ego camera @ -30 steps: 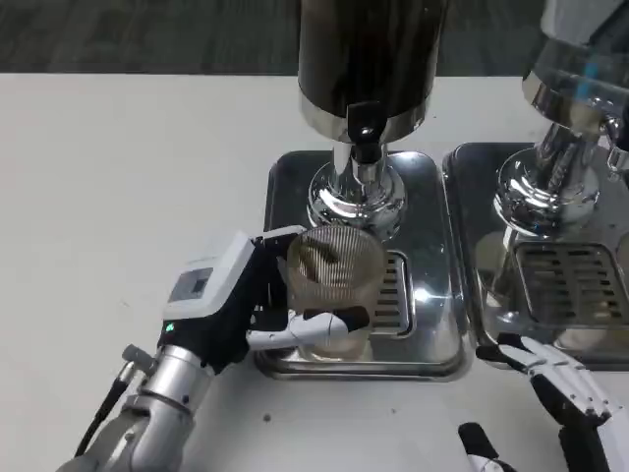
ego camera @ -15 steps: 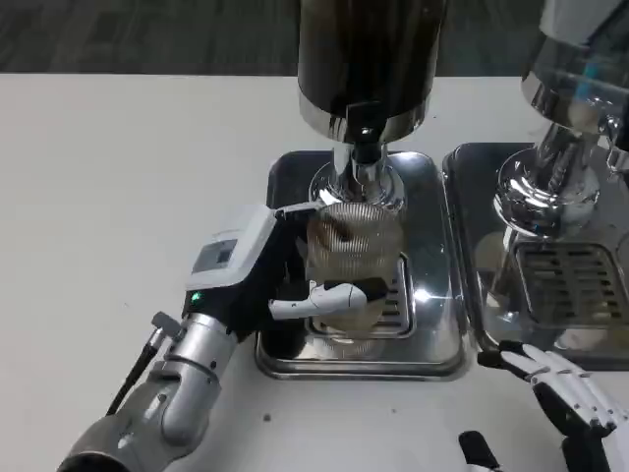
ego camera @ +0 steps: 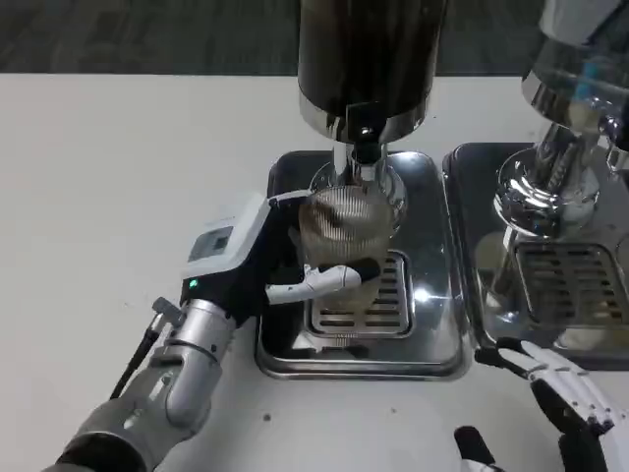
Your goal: Grasp the cup under the faucet to collect the drink, then remove the cup.
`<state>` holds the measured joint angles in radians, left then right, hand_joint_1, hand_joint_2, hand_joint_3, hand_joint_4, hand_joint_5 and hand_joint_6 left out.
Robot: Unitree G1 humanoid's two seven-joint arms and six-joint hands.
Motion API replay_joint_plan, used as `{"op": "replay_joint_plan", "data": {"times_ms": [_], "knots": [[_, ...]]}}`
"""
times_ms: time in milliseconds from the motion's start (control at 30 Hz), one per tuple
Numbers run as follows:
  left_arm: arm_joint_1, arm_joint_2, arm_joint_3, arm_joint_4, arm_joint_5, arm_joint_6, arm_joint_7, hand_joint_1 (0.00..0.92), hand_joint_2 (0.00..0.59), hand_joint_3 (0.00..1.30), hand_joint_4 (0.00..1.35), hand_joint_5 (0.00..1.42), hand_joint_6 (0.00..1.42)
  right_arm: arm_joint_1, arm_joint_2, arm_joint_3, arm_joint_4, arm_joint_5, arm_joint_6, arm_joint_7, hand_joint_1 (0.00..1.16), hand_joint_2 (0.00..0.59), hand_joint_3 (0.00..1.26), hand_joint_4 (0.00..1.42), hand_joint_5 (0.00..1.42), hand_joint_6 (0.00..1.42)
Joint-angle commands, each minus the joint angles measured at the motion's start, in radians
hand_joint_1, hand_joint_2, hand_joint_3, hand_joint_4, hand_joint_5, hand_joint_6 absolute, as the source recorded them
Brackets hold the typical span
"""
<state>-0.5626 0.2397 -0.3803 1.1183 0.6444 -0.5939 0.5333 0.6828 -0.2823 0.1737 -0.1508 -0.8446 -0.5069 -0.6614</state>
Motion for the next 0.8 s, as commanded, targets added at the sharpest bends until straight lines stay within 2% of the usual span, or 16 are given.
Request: {"op": "replay_joint_plan", "data": {"times_ms": [33,433,633,800], "knots": [[-0.021,0.001,-0.005,0.014,-0.009,-0.006,-0.001,0.235,0.149,0.57,0.69,0.89,0.9,-0.002,0.011,0.009,-0.025,-0.008,0.017,0.015,0.45,0.342,0.37,0.26,0.26,0.38],[-0.046,0.004,-0.014,0.044,-0.005,-0.012,0.0,0.226,0.151,0.57,0.68,0.88,0.9,-0.025,0.038,0.039,-0.029,-0.034,0.042,0.014,0.45,0.341,0.37,0.26,0.26,0.38],[-0.059,0.007,-0.03,0.048,-0.004,-0.017,-0.016,0.184,0.13,0.44,0.47,0.61,0.52,-0.035,0.043,0.05,-0.025,-0.038,0.047,0.01,0.44,0.346,0.37,0.26,0.26,0.38],[-0.052,0.011,-0.042,0.04,-0.007,-0.036,-0.053,0.125,0.103,0.33,0.37,0.49,0.4,-0.033,0.047,0.061,-0.02,-0.043,0.05,0.002,0.44,0.349,0.37,0.26,0.26,0.38]]}}
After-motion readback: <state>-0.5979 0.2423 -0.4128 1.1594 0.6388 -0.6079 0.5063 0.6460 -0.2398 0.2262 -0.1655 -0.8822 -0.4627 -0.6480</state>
